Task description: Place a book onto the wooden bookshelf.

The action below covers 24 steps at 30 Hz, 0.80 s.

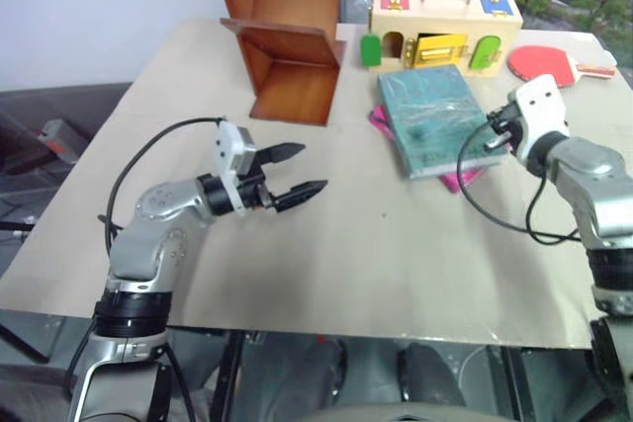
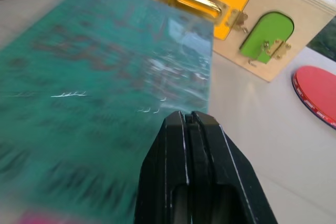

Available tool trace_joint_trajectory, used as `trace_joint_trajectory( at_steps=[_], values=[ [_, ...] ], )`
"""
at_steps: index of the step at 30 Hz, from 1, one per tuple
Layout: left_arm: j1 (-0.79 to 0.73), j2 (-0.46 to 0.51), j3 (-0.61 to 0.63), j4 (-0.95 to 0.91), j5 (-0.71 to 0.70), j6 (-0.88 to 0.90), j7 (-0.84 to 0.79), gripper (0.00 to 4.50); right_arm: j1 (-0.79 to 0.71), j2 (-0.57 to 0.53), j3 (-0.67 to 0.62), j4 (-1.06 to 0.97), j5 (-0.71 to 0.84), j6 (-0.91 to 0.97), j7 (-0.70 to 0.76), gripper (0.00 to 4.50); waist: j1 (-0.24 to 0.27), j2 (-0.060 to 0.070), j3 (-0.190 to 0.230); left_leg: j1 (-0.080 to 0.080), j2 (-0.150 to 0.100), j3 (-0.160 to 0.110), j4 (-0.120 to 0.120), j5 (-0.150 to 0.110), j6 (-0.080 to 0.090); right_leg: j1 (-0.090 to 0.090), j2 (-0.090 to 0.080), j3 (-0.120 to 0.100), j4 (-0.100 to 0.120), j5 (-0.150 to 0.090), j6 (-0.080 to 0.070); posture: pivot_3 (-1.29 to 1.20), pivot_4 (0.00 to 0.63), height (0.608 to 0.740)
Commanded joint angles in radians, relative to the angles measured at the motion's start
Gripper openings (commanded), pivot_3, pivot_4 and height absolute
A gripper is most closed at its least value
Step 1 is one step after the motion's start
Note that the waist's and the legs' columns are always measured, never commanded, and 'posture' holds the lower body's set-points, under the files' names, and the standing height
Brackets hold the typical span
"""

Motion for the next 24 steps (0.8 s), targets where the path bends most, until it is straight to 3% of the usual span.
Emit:
trace_joint_trajectory(
  at_steps=[1,6,11,17,24],
  values=[
    [0.027,0.009,0.030,-0.074,-0.008,-0.007,0.025,4.50,-0.180,0.020,-0.013,0.342,-0.066,-0.172,-0.031,0.07,-0.007,0.000,0.000,-0.002,0.000,0.000,0.000,0.000,0.000,-0.002,0.001,0.000,-0.001,0.000,0.000,0.00,0.150,0.740],
    [0.087,0.019,0.065,-0.142,-0.021,0.008,0.068,4.50,-0.393,0.050,-0.046,0.710,-0.073,-0.270,-0.019,0.07,-0.026,0.000,0.000,-0.012,-0.001,-0.002,0.003,0.000,0.000,-0.011,0.001,-0.002,-0.001,0.000,0.000,0.00,0.150,0.740],
    [0.135,0.022,0.088,-0.196,-0.031,0.020,0.104,4.50,-0.493,0.053,-0.102,0.892,-0.038,-0.178,0.035,0.07,-0.031,0.001,0.000,-0.011,-0.001,-0.002,0.003,0.000,0.000,-0.011,0.001,-0.001,0.001,0.000,0.000,0.00,0.150,0.740],
    [0.161,0.023,0.101,-0.222,-0.038,0.024,0.128,4.50,-0.535,0.052,-0.249,1.003,0.057,-0.063,0.042,0.07,-0.027,0.001,0.000,-0.011,-0.001,-0.002,0.006,0.000,0.000,-0.011,0.002,0.000,0.005,0.000,0.000,0.00,0.150,0.740],
    [0.168,0.022,0.105,-0.227,-0.040,0.022,0.139,4.50,-0.510,0.075,-0.239,1.030,0.017,-0.024,0.106,0.07,-0.030,0.002,0.000,-0.011,-0.001,0.000,0.007,0.000,0.000,-0.012,0.001,0.002,0.008,0.000,0.000,0.00,0.150,0.740]
  ],
)
